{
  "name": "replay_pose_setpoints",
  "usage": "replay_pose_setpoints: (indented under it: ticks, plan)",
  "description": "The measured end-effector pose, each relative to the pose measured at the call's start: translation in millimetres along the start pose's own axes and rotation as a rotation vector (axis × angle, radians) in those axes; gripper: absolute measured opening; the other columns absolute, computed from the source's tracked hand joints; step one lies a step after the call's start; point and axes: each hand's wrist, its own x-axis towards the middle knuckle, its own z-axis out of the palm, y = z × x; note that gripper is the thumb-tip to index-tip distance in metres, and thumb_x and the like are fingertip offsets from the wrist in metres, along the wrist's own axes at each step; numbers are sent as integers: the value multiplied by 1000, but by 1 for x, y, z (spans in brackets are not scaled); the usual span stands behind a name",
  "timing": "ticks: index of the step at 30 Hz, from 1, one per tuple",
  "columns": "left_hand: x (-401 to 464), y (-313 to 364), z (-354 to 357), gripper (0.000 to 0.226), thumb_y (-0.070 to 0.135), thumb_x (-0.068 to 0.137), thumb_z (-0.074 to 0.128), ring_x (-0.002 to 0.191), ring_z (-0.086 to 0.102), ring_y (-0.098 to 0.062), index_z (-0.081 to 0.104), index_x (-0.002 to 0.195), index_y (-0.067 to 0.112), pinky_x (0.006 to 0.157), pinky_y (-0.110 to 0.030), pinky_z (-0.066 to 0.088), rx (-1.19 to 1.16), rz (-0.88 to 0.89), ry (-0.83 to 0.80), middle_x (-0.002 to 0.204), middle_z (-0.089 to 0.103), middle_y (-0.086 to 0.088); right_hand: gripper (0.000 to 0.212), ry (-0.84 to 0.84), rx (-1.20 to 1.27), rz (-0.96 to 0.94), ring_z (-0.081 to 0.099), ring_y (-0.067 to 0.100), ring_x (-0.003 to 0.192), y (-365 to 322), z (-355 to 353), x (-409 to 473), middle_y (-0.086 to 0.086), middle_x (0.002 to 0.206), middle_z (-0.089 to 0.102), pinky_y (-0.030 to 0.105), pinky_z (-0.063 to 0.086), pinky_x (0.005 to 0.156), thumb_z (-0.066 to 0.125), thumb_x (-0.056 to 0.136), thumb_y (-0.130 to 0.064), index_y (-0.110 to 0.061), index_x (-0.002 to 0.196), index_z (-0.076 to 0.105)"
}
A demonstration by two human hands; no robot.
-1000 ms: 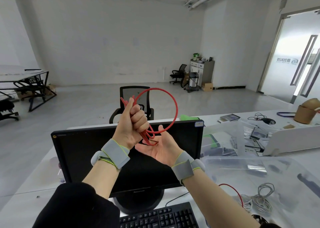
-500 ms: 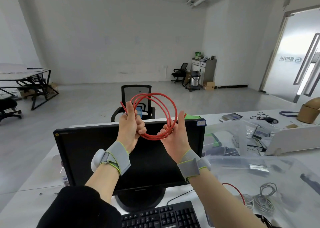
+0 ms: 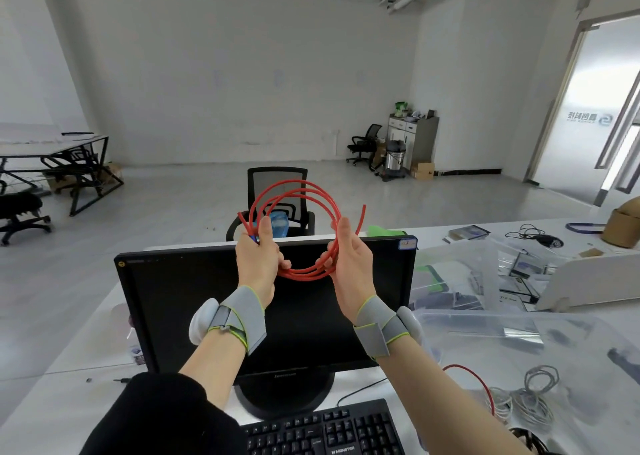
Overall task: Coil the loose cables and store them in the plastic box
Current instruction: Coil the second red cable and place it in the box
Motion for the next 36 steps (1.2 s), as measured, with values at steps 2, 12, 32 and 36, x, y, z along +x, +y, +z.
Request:
replay_pose_setpoints:
  ticks: [2,12,32,36]
  plan:
    - [-3,-1,-1,27,34,101,38,34,32,-4,48,100,10,40,-20,41,-19,-28,-25,53,32,1,31,53,-50,-21,47,11,52,1,0,1,-1,57,43,28,47,62,44,97,-38,-17,90,64]
    - [-12,6,-1,23,29,102,36,37,24,-5,47,91,12,36,-18,28,-166,-110,-227,49,27,5,36,135,-489,-176,52,11,65,4,-12,12,-2,68,51,32,50,70,29,102,-30,-26,75,52]
    - [-27,-4,11,23,34,100,37,35,26,-4,45,88,16,35,-19,28,-34,48,-224,41,33,8,57,175,-161,269,40,8,59,21,-16,29,-5,70,43,35,50,77,21,92,-66,-22,118,46]
    - [-30,-5,10,24,34,100,37,35,26,-4,45,89,15,35,-18,29,-27,61,-258,43,32,8,56,92,-85,360,38,10,41,11,-23,23,-3,48,37,26,42,49,26,94,-61,-13,95,56]
